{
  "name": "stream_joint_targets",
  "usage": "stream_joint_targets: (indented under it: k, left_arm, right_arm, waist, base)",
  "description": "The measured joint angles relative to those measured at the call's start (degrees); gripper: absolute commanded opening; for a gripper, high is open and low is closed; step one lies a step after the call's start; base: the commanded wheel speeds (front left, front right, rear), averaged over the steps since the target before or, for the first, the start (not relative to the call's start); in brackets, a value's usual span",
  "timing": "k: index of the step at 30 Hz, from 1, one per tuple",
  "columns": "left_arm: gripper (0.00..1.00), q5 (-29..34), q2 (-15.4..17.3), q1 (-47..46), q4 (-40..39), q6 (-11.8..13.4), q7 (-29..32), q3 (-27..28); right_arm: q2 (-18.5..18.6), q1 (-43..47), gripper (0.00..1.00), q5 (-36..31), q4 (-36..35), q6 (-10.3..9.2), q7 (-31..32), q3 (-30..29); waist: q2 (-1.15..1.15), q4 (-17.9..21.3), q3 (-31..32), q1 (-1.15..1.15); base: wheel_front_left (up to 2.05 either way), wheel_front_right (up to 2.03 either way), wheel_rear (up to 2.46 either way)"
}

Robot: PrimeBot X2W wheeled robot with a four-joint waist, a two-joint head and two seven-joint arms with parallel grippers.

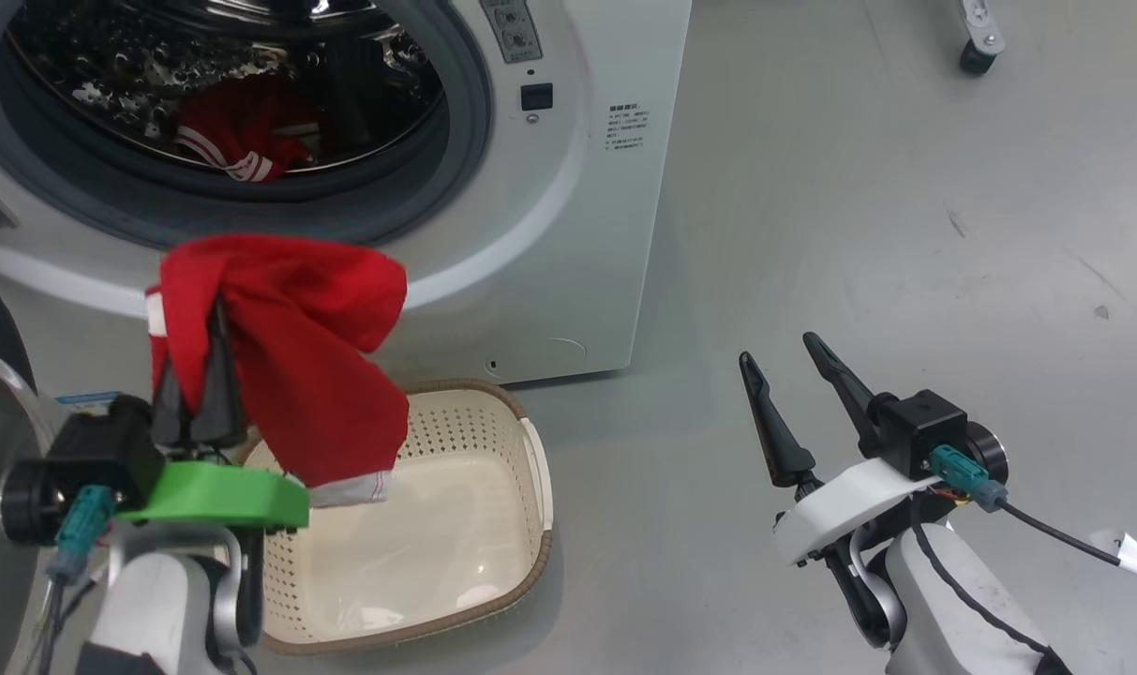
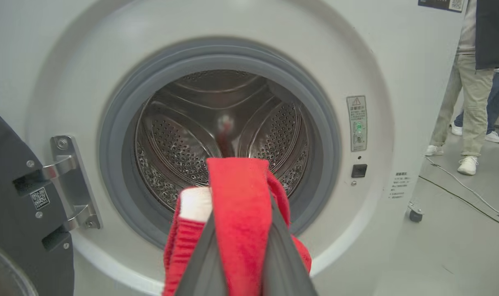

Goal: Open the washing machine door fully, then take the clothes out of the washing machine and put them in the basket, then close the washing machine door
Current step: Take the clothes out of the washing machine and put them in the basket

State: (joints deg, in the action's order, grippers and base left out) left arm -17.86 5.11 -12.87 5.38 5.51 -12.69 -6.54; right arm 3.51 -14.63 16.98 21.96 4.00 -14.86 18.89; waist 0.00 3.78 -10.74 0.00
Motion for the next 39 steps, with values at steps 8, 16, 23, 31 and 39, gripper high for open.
stream_joint_targets:
  k: [8, 16, 23, 31, 39]
  left_arm:
    - [0.00, -2.4, -1.1, 5.3, 3.6, 0.3, 0.1, -0.1]
    - [0.00, -5.6, -1.9, 6.7, 7.8, 0.3, 0.0, 0.2]
    - [0.00, -5.8, -2.0, 6.4, 11.9, -0.1, 0.0, -0.8]
    - [0.00, -8.3, -2.2, 2.0, 18.6, -0.8, 0.1, -0.6]
    - [0.00, -8.4, -2.2, -4.4, 24.6, -0.8, 1.1, 0.1]
  right_arm:
    - [0.0, 0.1, 1.00, -0.2, -0.2, 0.45, 0.0, 0.1]
    - [-0.1, 0.0, 1.00, -0.8, -1.4, 0.48, 0.0, 0.2]
    - [-0.1, -0.2, 1.00, -1.1, -3.0, 0.48, 0.0, -0.3]
    - [-0.1, -3.2, 1.00, -2.1, -4.9, 0.64, 0.0, -0.2]
    - [-0.1, -6.4, 1.00, -2.5, -7.0, 0.78, 0.0, 0.0]
  waist:
    - [0.00, 0.8, 0.7, 0.00]
    - [0.00, 1.7, -0.8, 0.00]
    - [0.00, 2.5, -3.5, 0.00]
    - [0.00, 3.5, -8.8, 0.00]
    - [0.00, 5.3, -14.9, 0.00]
  base:
    - [0.00, 0.00, 0.00]
    - [0.00, 0.00, 0.00]
    - [0.00, 0.00, 0.00]
    - [0.00, 0.00, 0.00]
    - [0.00, 0.00, 0.00]
